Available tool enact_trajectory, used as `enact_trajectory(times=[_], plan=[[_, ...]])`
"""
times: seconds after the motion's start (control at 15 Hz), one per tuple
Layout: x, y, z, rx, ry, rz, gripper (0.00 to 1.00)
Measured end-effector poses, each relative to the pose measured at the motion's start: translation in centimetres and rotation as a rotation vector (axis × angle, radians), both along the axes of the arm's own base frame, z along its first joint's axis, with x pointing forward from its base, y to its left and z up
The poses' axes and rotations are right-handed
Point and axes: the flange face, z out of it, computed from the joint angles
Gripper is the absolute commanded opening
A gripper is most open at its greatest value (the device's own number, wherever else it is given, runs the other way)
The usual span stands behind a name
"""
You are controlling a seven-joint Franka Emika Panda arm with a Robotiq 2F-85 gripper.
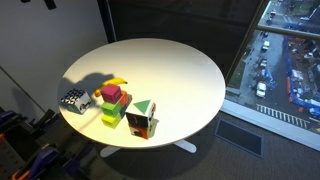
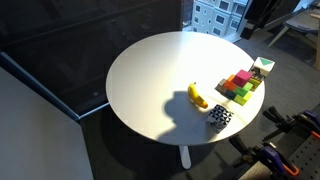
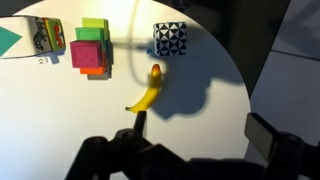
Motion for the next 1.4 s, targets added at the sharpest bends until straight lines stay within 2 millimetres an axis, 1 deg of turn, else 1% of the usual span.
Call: enact_trajectory(times=[0.2, 0.4, 0.73, 1.07, 1.4], plan=[[1.2, -0.1, 0.1, -0.026, -0.032, -0.003, 1.0], [2.7, -1.2, 0.0, -0.073, -0.063, -0.023, 1.0], [4.1, -4.7, -1.1, -0.127, -0.052, -0.078, 1.0], [4.3, -8.1, -2.3, -0.122, -0.019, -0.139, 1.0], [4.4, -10.6, -4.1, -0.11, 0.014, -0.112, 1.0]])
